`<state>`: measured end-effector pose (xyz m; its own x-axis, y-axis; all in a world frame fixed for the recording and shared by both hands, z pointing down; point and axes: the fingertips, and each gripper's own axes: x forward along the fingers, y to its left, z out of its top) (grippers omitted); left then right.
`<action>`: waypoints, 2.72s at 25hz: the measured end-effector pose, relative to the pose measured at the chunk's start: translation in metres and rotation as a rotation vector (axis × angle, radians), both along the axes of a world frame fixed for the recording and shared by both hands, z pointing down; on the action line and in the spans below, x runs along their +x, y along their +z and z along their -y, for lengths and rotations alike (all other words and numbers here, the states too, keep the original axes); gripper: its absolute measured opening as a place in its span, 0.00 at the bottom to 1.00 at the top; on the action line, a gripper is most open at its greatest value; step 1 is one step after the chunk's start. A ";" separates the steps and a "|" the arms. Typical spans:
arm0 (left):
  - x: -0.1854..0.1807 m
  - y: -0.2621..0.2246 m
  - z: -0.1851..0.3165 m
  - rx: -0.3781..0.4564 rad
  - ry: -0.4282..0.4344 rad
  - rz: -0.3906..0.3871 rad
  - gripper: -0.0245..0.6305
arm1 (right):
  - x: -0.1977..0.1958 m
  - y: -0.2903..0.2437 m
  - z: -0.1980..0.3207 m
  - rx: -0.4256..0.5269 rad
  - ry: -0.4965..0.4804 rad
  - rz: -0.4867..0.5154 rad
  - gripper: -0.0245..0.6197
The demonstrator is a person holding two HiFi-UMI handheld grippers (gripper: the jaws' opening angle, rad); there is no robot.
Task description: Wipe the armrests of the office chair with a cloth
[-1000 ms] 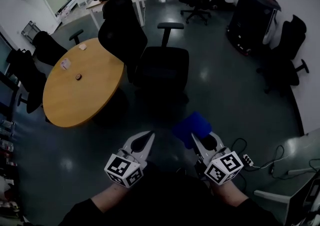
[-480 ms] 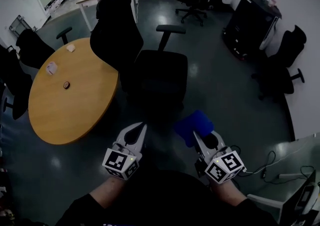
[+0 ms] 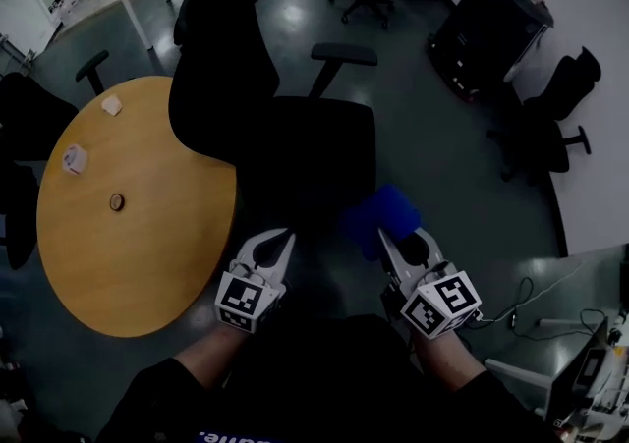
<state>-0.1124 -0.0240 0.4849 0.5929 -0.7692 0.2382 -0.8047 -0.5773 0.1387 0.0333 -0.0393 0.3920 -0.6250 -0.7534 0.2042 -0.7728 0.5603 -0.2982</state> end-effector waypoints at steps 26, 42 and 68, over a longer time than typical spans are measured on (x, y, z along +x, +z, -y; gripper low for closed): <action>-0.174 0.010 0.183 -0.057 -0.412 0.086 0.06 | -0.118 0.164 0.126 0.029 -0.368 -0.528 0.20; -0.175 0.013 0.185 -0.076 -0.463 0.038 0.06 | -0.146 0.257 0.093 0.157 -0.667 -0.865 0.20; -0.185 0.016 0.194 -0.085 -0.492 0.031 0.06 | 0.036 0.267 0.048 0.069 -0.503 -0.987 0.20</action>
<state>-0.2978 -0.2177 0.5008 0.1562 -0.9331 0.3238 -0.9833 -0.1158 0.1406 0.0692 -0.0875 0.6589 -0.4485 -0.4883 0.7486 -0.3334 0.8685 0.3668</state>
